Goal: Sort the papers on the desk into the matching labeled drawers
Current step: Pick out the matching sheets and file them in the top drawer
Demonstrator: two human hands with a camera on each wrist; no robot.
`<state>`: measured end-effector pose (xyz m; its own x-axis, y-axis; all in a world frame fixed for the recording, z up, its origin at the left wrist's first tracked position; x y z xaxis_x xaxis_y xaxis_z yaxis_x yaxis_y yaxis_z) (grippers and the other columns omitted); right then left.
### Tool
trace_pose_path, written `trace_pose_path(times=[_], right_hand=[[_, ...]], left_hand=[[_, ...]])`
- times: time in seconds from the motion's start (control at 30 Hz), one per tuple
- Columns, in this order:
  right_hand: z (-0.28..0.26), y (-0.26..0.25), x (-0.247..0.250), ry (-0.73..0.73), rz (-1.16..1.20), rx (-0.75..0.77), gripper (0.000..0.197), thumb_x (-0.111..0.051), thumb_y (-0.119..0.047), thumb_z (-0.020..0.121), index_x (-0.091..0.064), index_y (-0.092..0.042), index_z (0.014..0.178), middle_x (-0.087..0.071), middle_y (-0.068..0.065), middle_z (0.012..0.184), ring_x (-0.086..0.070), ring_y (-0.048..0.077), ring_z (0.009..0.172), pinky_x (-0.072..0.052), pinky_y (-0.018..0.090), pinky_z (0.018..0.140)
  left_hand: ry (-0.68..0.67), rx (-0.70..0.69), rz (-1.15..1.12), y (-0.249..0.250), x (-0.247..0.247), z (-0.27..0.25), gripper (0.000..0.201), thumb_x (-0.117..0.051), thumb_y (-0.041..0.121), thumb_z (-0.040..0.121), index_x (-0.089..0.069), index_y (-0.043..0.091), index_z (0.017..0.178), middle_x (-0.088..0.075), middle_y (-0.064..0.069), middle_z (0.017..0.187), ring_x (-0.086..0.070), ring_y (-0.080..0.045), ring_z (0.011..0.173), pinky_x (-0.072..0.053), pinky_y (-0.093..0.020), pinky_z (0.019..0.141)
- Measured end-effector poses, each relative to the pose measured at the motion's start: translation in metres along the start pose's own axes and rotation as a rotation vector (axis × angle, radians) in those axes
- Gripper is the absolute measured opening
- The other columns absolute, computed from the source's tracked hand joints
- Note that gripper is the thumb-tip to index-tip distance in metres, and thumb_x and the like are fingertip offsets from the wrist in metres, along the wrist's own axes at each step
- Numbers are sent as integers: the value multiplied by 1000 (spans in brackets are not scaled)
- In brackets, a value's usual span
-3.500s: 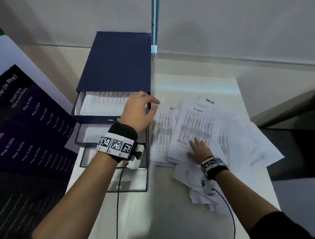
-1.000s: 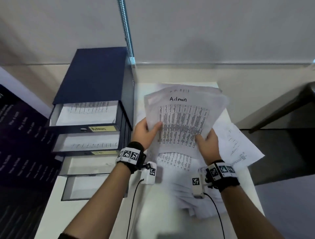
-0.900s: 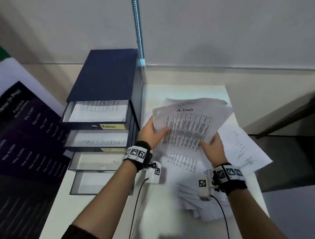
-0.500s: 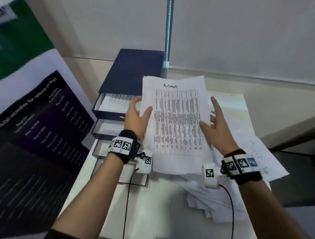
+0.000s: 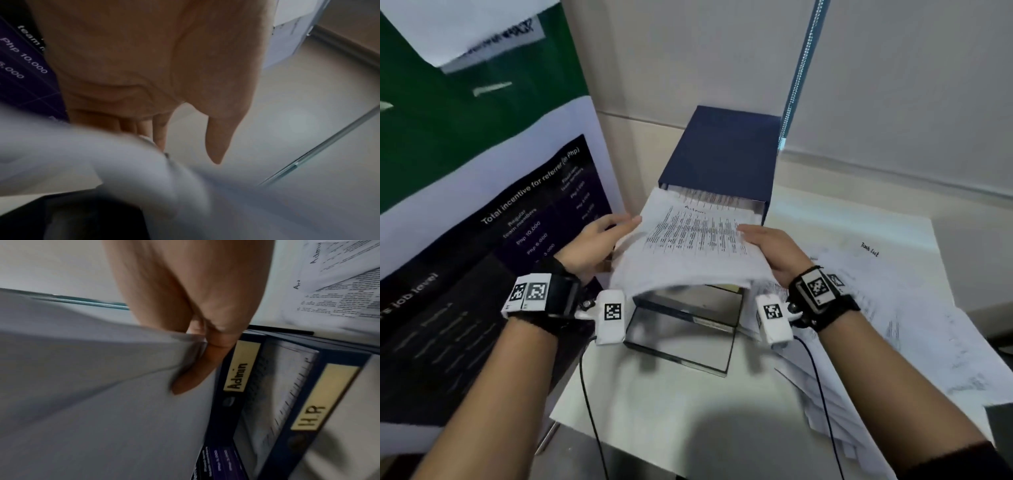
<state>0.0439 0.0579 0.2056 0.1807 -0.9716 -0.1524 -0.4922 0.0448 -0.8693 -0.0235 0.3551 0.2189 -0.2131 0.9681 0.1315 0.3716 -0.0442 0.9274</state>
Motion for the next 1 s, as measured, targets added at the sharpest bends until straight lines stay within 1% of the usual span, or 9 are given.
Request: trace_pose_path(times=[0.1, 0.2, 0.4, 0.57, 0.73, 0.8, 0.9, 0.93, 1.0], right_hand=[[19, -12, 3, 122, 4, 29, 37, -51, 0, 97, -52, 1, 134, -69, 17, 106, -72, 19, 77, -60, 28, 65], [14, -15, 0, 51, -100, -6, 41, -59, -9, 96, -52, -5, 136, -70, 13, 111, -71, 17, 84, -60, 25, 73], [-26, -16, 9, -222, -256, -77, 37, -58, 4, 93, -60, -10, 127, -65, -12, 60, -49, -2, 39, -39, 7, 40], [12, -23, 18, -17, -192, -55, 38, -65, 9, 86, -62, 5, 124, -70, 13, 111, -71, 12, 75, -57, 18, 59], [63, -27, 25, 220, -252, 24, 33, -77, 2, 78, -69, 2, 109, -70, 19, 111, -72, 23, 87, -60, 34, 83], [76, -37, 26, 297, -361, 61, 29, -82, -9, 74, -74, -9, 102, -73, 8, 99, -70, 7, 70, -59, 21, 64], [86, -48, 30, 365, -487, 45, 24, -80, -15, 77, -74, -15, 100, -66, -1, 83, -49, -2, 43, -30, 6, 31], [90, -49, 34, 374, -486, 40, 22, -79, -13, 78, -74, -13, 100, -67, 1, 86, -53, 2, 49, -36, 7, 34], [98, -47, 40, 381, -421, 51, 17, -75, -4, 77, -74, -3, 93, -73, 13, 99, -67, 16, 74, -60, 24, 66]], left_hand=[[-46, -55, -65, 5, 0, 4, 40, -77, 24, 84, -62, 22, 121, -72, -4, 77, -64, -15, 62, -52, -23, 55], [-12, -111, -67, 9, -2, 16, 36, -70, 5, 87, -64, 10, 122, -73, -9, 73, -66, -11, 60, -51, -18, 54], [-50, -108, 17, 10, -24, 49, 27, -61, 4, 94, -68, 14, 118, -64, -14, 77, -57, -17, 59, -44, -20, 53], [92, -160, 229, 16, -29, 74, 21, -58, 14, 93, -71, 30, 95, -64, -12, 89, -58, -24, 73, -51, -33, 74], [229, -395, 713, 35, -38, 75, 25, -67, 28, 88, -70, 27, 113, -53, -9, 125, -51, -27, 116, -40, -39, 104], [174, -577, 838, 45, -56, 74, 19, -64, 30, 88, -73, 30, 105, -55, -2, 127, -50, -21, 121, -38, -45, 106], [-147, -672, 927, 36, -100, 81, 25, -57, 33, 94, -72, 27, 113, -63, 2, 127, -55, -18, 121, -41, -43, 106], [-194, -673, 980, 32, -113, 83, 30, -56, 36, 96, -68, 27, 122, -61, 1, 132, -53, -19, 125, -40, -42, 108], [-199, -667, 1054, 25, -128, 91, 43, -50, 46, 96, -58, 28, 135, -55, 0, 142, -48, -20, 132, -37, -42, 111]])
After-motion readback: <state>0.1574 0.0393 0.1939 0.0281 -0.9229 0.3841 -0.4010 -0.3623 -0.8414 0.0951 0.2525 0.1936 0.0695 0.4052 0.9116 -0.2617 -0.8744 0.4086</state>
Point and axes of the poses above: each hand's wrist, its own z-axis towards the middle knuckle, its own x-axis out of the back of the hand, y = z × x, the point moved 7 cm from there along z, towards the middle knuckle
